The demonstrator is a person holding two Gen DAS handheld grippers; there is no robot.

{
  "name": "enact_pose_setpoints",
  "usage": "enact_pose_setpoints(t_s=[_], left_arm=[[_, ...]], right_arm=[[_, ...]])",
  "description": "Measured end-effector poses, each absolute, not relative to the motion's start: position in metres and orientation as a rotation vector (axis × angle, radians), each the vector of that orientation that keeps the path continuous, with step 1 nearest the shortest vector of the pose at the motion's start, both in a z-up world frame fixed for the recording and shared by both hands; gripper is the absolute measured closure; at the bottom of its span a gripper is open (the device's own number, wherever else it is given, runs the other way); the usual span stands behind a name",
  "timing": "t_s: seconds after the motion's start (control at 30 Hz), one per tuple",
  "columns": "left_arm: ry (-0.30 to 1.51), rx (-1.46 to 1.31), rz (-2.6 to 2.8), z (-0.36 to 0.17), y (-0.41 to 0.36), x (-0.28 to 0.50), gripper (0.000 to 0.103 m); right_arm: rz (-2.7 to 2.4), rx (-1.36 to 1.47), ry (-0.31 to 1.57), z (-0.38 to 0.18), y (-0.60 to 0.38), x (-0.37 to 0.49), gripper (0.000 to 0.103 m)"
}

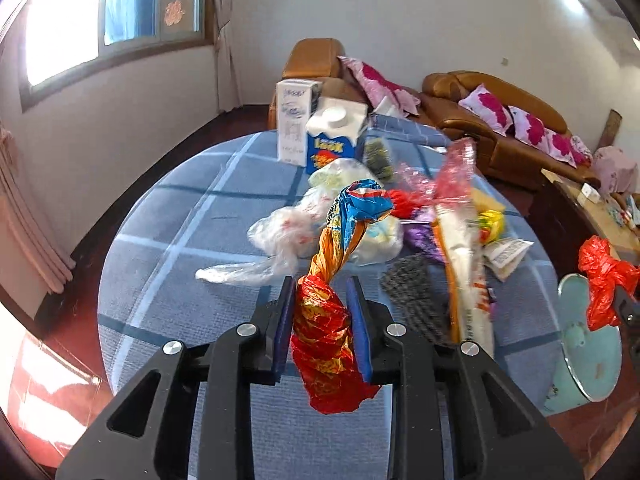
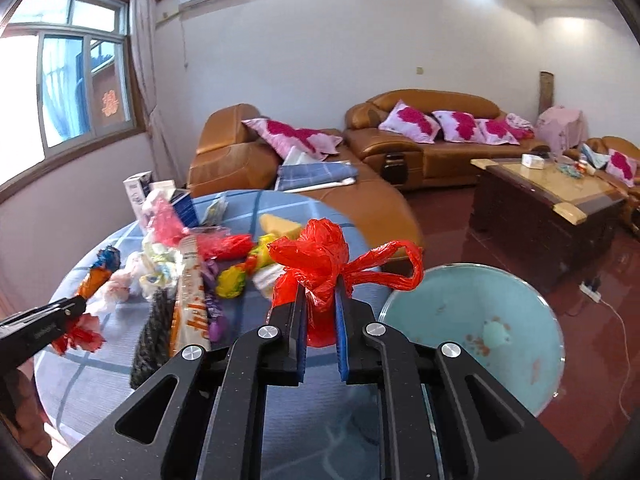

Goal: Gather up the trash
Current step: 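Carry the red plastic bag over the blue bucket and open the right tool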

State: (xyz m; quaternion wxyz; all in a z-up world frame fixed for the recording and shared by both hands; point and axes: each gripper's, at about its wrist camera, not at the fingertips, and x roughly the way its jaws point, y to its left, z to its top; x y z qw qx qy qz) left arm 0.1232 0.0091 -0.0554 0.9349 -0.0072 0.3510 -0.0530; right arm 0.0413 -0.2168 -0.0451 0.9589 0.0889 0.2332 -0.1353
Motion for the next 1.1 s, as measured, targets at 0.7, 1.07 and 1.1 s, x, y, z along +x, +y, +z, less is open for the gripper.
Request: enact_pose_setpoints(t_s=[0.7, 1.07, 1.1], left_arm=[[0.659, 0.162, -0.361, -0.041, -0.109, 0.089, 0.077], [0.640, 0.247, -0.519, -0.048, -0.178, 0.077, 0.077], [0.643, 0.254, -0.534, -0.051, -0.184, 0.077, 0.077]], right_arm=[[-0.577, 0.076, 0.521, -0.060, -0.295, 0.004, 0.091], [-0.673, 0.013, 0.629, -0.085, -0.336, 0.012, 0.091], [-0.670, 0.013, 0.640, -0.089, -0.340, 0.013, 0.091]])
